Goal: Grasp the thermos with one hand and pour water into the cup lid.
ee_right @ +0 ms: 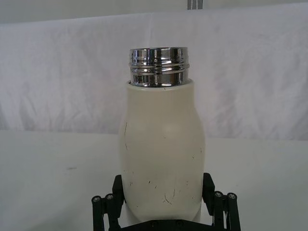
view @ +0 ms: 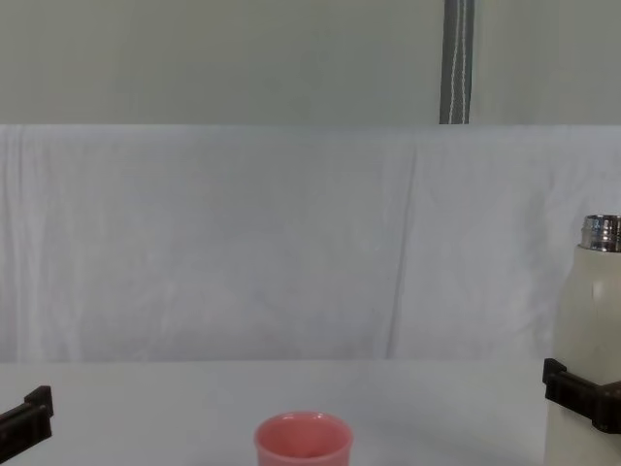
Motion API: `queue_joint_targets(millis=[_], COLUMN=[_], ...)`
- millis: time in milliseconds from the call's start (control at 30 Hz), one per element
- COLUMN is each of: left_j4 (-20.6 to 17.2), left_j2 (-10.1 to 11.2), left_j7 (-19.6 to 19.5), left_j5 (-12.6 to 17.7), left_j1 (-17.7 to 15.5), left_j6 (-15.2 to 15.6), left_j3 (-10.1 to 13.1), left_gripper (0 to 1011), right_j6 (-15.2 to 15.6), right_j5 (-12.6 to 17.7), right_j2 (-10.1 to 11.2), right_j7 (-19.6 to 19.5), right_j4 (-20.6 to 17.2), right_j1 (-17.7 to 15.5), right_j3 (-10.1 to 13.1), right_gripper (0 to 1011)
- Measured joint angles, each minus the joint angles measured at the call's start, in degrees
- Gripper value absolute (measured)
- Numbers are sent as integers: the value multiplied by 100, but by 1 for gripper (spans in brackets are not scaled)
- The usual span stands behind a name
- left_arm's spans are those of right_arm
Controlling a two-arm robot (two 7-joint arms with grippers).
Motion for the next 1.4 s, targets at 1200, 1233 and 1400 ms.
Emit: queue_joint_targets(millis=[1200,1233,1400], left_j4=[0,0,0], left_j2=[0,0,0], left_j7=[0,0,0], left_j5=[0,0,0], left_j1=[0,0,0], left_j6=[0,0,0], left_j3=[0,0,0], left_gripper=[1001,1001,1001], right_j6=[49,54,93], right_j5=[54,51,27], right_j2=[45,48,68], right_j7=[-10,-12,-19], right_j4=[-387,-399,-474], right_j1=[-341,-351,-420], right_j3=[32,32,26], right_gripper=[1001,1001,1001])
